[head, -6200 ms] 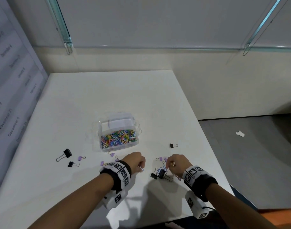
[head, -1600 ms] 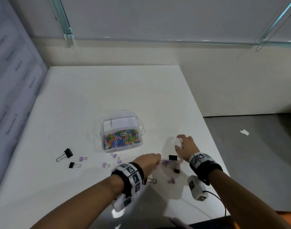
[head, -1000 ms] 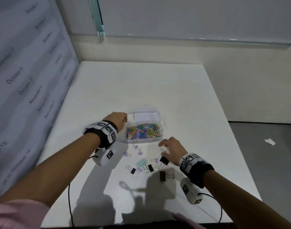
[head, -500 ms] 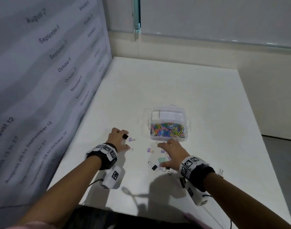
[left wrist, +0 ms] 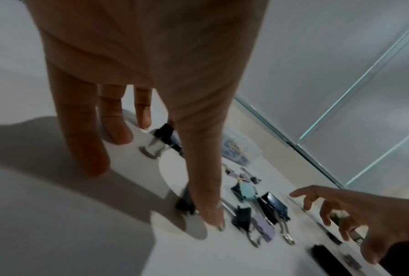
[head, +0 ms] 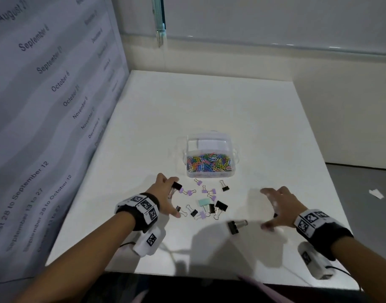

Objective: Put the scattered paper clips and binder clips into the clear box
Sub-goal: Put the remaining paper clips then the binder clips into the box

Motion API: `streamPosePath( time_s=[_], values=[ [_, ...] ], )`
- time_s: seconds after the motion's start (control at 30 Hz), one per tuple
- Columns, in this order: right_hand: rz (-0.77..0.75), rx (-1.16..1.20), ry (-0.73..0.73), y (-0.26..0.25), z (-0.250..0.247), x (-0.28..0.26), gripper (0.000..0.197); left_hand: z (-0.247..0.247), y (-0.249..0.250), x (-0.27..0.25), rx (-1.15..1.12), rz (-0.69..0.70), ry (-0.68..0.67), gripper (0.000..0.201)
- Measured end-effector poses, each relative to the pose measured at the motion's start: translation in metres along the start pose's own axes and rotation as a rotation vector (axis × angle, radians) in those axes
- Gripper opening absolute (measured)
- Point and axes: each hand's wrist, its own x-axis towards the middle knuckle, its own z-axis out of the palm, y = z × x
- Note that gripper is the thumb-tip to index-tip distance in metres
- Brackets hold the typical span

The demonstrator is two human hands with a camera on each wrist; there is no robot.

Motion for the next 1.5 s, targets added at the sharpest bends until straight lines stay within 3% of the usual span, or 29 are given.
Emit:
streamPosePath(
  time_s=[0.17,0.33,0.47,0.77,0.97,1.1,1.33,1.5],
  values=[
    [-0.025,0.185,0.06,0.004,0.03,-0.026,0.119,0.018,0.019,-0.005,-0.019,0.016,0.047,0.106],
    [-0.112,0.351,0.119,-0.041,0.055,-0.016,0.115,0.036,0.035,-0.013,-0.074,-0.005,0.062,0.104],
    [-0.195,0.334,0.098,-0.084,0.057,0.004,0.113,0.046,0.056,-0.013,-0.034,0.017,0.061,0.103],
    [-0.308,0.234,0.079,-0.112,0.053,0.027,0.068,0.053,0.069,-0.003,-0.04,0.032,0.061,0.071],
    [-0.255,0.07,0.021,-0.124,0.046,0.033,0.035,0.054,0.071,0.001,0.093,0.089,0.074,0.06],
    [-0.274,0.068,-0.044,-0.121,0.038,0.036,0.033,0.05,0.068,0.004,0.184,0.136,0.033,0.056],
    [-0.252,0.29,0.032,-0.107,-0.002,0.036,0.017,0.036,0.064,0.015,0.24,0.214,-0.1,0.033],
    [-0.26,0.39,0.023,-0.111,-0.04,0.046,0.023,0.036,0.066,0.016,0.195,0.222,-0.055,0.026]
  ],
)
